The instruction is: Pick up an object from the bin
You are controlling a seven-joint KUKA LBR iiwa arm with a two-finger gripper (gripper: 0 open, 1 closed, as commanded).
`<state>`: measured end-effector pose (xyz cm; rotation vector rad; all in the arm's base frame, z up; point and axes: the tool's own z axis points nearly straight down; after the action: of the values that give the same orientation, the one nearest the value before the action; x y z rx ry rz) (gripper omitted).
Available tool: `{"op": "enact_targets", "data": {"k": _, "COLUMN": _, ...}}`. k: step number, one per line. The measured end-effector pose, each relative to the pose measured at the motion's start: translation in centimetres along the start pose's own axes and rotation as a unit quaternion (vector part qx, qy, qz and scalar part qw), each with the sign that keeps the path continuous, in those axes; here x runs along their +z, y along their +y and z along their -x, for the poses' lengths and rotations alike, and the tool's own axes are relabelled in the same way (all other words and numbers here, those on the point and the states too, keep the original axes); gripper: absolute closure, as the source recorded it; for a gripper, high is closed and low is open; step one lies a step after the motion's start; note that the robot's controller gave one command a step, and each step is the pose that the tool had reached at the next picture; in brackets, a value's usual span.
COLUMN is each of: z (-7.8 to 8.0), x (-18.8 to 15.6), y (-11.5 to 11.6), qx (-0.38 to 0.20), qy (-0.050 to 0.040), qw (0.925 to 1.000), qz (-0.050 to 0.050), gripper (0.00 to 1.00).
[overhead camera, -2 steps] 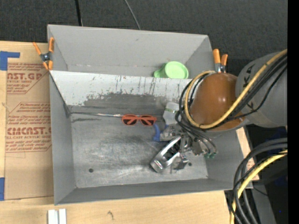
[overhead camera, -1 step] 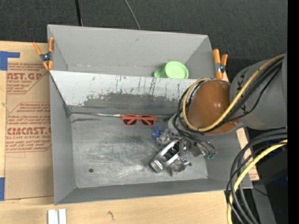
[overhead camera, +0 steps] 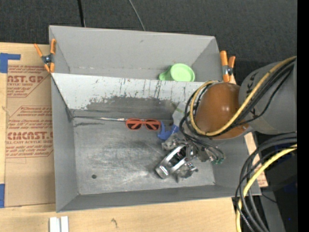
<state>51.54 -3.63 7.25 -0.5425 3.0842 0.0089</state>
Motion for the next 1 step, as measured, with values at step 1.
{"op": "enact_targets", "data": {"k": 1, "z": 0.10, "x": -0.02, "y": 0.14, "qx": 0.006, "qy": 0.0019, "qw": 1.0000, "qz": -0.001, "gripper": 0.00}}
